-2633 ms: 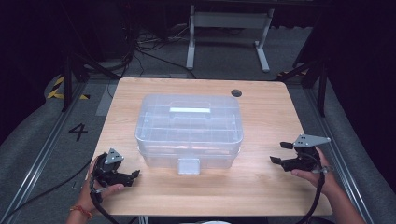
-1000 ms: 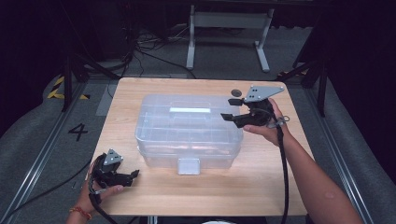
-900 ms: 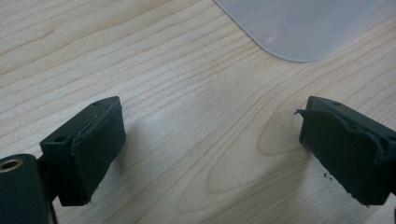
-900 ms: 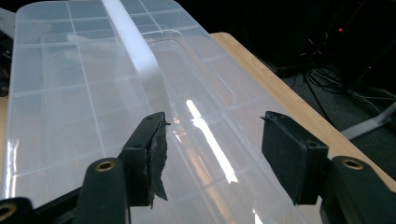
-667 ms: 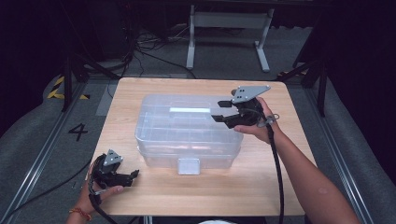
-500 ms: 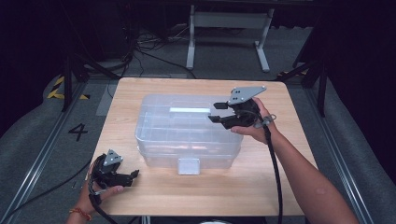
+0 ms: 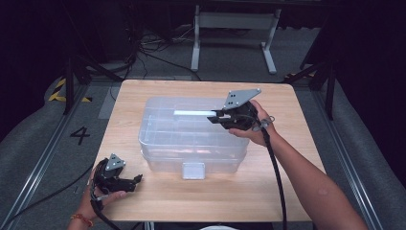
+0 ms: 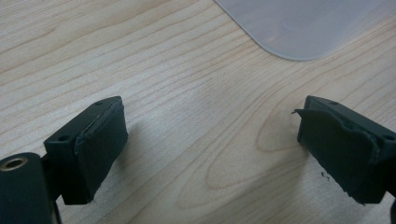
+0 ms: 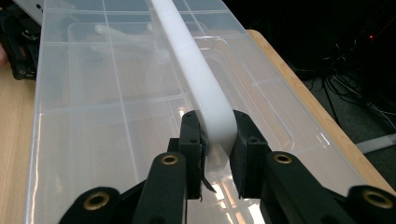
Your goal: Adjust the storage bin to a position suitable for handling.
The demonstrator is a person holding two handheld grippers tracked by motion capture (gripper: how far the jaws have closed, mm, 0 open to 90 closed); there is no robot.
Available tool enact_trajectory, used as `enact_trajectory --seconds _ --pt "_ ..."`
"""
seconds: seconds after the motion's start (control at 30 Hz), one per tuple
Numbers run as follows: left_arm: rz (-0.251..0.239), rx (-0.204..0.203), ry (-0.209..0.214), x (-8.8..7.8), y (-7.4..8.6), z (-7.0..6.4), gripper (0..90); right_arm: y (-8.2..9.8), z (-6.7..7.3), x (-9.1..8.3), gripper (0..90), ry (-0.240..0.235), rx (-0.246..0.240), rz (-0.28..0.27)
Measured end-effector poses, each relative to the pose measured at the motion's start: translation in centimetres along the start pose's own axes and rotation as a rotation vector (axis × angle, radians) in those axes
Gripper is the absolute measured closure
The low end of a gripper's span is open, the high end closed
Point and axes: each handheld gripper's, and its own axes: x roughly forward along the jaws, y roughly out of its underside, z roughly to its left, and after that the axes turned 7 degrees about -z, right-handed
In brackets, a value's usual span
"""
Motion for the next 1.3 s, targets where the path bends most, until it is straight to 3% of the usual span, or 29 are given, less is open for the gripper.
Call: enact_trajectory --seconds 0.37,0.5,0.57,0.67,0.97,1.1,1.3 --pt "-0.018 0.016 0.004 -0.2 0.0 0.1 17.6 -0.3 -0.2 0.0 77.4 -0.008 0.008 0.015" --pt "-0.013 0.005 0.006 -0.5 -0.1 0.1 26.7 -0.5 -0.5 0.0 77.3 -0.007 0.024 0.012" --pt "-0.006 0.012 0.008 -0.6 -0.2 0.2 32.8 -0.6 -0.6 0.0 77.2 -0.005 0.029 0.011" --pt "-0.009 0.037 -0.004 -1.1 -0.6 0.2 34.9 -0.8 -0.9 0.0 77.0 -0.002 0.039 0.009" --pt "-0.124 0.058 -0.022 -3.3 -2.1 -0.4 45.0 -1.7 -2.1 0.0 75.9 -0.019 0.061 0.028" --pt "-0.188 0.037 -0.046 -4.4 -3.6 -0.6 47.5 -2.2 -2.5 0.0 75.0 -0.011 0.066 0.041" --pt "-0.248 0.080 -0.081 -5.1 -6.1 -1.1 47.0 -2.8 -2.9 0.1 73.9 0.003 0.069 0.061"
